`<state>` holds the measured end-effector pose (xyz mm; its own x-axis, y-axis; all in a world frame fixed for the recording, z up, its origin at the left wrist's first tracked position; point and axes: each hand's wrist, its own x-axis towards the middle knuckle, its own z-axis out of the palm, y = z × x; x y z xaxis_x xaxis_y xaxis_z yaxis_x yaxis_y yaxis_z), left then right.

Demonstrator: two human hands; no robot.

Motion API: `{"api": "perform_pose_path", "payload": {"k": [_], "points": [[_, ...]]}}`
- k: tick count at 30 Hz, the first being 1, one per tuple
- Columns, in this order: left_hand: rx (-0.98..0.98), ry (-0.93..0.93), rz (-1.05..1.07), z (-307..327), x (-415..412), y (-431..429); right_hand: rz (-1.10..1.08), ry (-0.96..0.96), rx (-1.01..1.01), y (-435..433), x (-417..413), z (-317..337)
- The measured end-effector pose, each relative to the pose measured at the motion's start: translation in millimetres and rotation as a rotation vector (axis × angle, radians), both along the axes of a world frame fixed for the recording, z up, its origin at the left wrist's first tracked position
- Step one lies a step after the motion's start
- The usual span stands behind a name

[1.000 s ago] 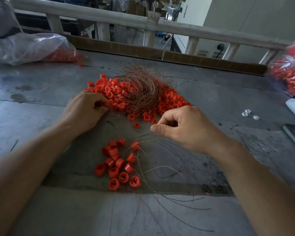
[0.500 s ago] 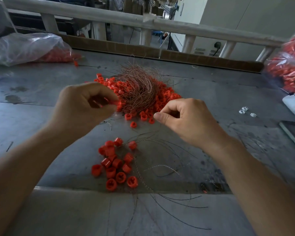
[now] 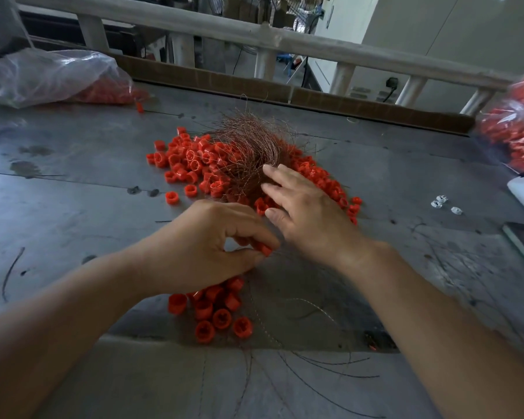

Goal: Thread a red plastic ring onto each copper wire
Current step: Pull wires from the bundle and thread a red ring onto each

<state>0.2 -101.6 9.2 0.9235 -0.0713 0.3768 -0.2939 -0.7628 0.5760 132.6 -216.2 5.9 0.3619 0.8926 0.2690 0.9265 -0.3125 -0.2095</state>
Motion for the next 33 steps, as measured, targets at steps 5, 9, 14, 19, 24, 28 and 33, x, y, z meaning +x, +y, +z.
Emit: {"api": "perform_pose_path", "payload": {"k": [5,9,14,19,24,28,33], "points": [[-0.028,0.013,0.019,0.9,-2.5,1.1,-0.015,0.027,0.086,-1.4,-0.8,1.8],[-0.037,0.008,0.037,2.1,-4.1,3.5,-0.019,-0.039,0.266,-4.4,-7.2,7.0],[-0.023,-0.002,0.048,3.4,-3.9,4.5,-0.015,-0.072,0.382,-4.9,-8.7,8.7],[-0.027,0.016,0.054,3.3,-4.9,5.0,-0.07,-0.001,0.412,-3.6,-6.3,6.9],[-0.031,0.035,0.055,3.5,-5.6,4.8,-0.128,-0.018,0.343,-1.7,-3.5,5.7],[-0.035,0.036,0.047,3.7,-5.4,4.8,-0.129,-0.033,0.226,3.7,-3.2,2.3],[-0.031,0.04,0.048,3.6,-6.6,5.7,-0.063,0.107,0.121,7.5,-3.4,-2.8]]}}
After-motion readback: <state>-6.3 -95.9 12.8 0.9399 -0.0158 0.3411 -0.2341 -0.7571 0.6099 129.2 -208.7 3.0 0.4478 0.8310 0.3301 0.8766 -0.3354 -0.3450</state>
